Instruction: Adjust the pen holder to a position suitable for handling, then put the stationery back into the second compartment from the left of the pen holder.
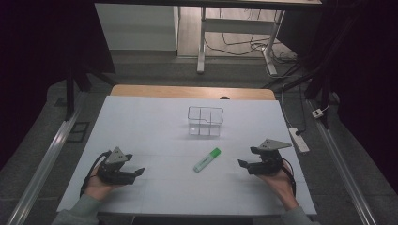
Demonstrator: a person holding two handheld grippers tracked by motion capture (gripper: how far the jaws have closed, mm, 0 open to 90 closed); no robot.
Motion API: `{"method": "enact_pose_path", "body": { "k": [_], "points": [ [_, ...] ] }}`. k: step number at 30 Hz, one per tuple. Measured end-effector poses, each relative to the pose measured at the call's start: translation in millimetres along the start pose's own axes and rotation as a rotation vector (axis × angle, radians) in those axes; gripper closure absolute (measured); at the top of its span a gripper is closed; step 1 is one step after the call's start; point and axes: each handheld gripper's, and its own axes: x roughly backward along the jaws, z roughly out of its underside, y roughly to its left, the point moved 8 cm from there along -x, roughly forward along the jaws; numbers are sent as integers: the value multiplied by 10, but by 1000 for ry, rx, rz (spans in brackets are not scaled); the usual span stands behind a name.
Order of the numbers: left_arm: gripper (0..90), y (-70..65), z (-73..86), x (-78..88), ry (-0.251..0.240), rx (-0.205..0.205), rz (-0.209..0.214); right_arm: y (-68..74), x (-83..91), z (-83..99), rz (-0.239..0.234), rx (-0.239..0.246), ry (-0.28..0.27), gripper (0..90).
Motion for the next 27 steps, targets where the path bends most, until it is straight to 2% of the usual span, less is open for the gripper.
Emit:
{"method": "enact_pose_path", "body": {
  "k": [13,16,19,20,26,27],
  "points": [
    [258,-2,-5,-3,1,-3,-1,15,-157,-195,3,-4,28,282],
    [258,-4,-1,-1,1,-3,0,2,-204,-241,8,-12,27,327],
    [258,-9,-2,4,0,-4,0,-17,-291,-282,26,-16,55,403],
    [258,-10,-4,3,-1,-4,1,-17,-291,-282,26,-16,55,403],
    [257,-12,-1,-12,5,-8,1,-10,-430,-361,2,-5,67,546],
    [257,-12,0,-13,7,-10,1,-9,-483,-378,2,-1,79,601]
  ]
}}
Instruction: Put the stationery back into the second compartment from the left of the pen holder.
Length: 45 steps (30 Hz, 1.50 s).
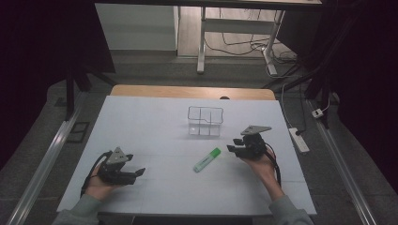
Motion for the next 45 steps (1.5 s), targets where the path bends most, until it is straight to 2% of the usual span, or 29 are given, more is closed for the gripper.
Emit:
{"method": "enact_pose_path", "body": {
  "k": [1,6,8,9,11,20,29,34,35,43,44,45],
  "points": [
    [257,0,0,0,0,0,0,0,0,0,0,0,0,601],
    [257,3,1,3,-2,0,-2,19,-131,-54,-13,11,21,774],
    [257,0,1,2,-1,-2,-1,24,-153,-63,-14,20,18,802],
    [257,-1,1,1,-1,-2,-1,30,-198,-63,-18,31,30,867],
    [256,-2,0,1,-1,-3,-1,33,-222,-60,-24,32,38,892],
    [256,-2,3,-1,1,-7,-1,56,-444,7,-29,35,105,896],
    [255,0,5,-2,2,-9,-1,62,-517,24,-31,37,119,895],
    [255,3,4,3,1,-9,-1,96,-536,24,-47,41,121,896],
    [255,3,5,3,1,-9,-1,118,-536,17,-64,35,116,896],
    [255,2,6,1,2,-12,-1,141,-549,26,-64,37,125,896],
    [255,3,6,2,1,-12,-1,147,-551,29,-66,35,126,896],
    [255,4,6,3,1,-11,-1,184,-550,28,-91,24,124,895]
  ]
}}
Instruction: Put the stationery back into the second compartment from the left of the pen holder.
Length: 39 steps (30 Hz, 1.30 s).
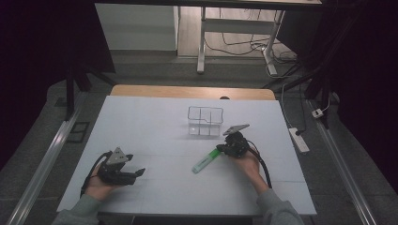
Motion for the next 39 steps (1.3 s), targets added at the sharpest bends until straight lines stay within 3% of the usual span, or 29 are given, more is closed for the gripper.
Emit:
{"method": "enact_pose_path", "body": {
  "k": [16,39],
  "points": [
    [255,2,12,-4,5,-6,-1,230,-40,-48,-43,50,2,895],
    [255,4,21,-6,9,-12,-3,490,-96,-85,-99,79,9,895]
  ]
}}
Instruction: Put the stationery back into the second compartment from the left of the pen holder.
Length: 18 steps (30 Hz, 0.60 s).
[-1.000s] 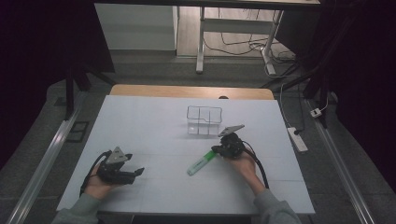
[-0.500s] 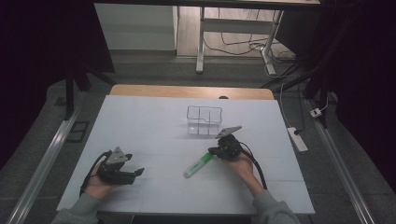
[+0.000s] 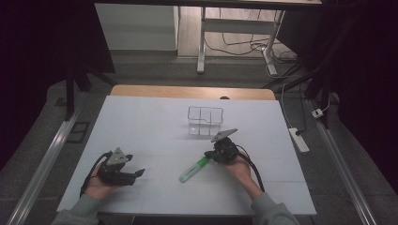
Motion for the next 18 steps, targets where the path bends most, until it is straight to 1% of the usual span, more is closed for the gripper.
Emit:
{"method": "enact_pose_path", "body": {
  "k": [4,12,18],
  "points": [
    [255,0,0,-2,1,-1,0,61,-17,-12,-11,13,5,896],
    [254,-1,2,-10,4,-3,0,144,-53,-30,-31,22,4,895],
    [253,-1,4,-15,7,-6,-1,221,-97,-43,-44,37,9,895]
  ]
}}
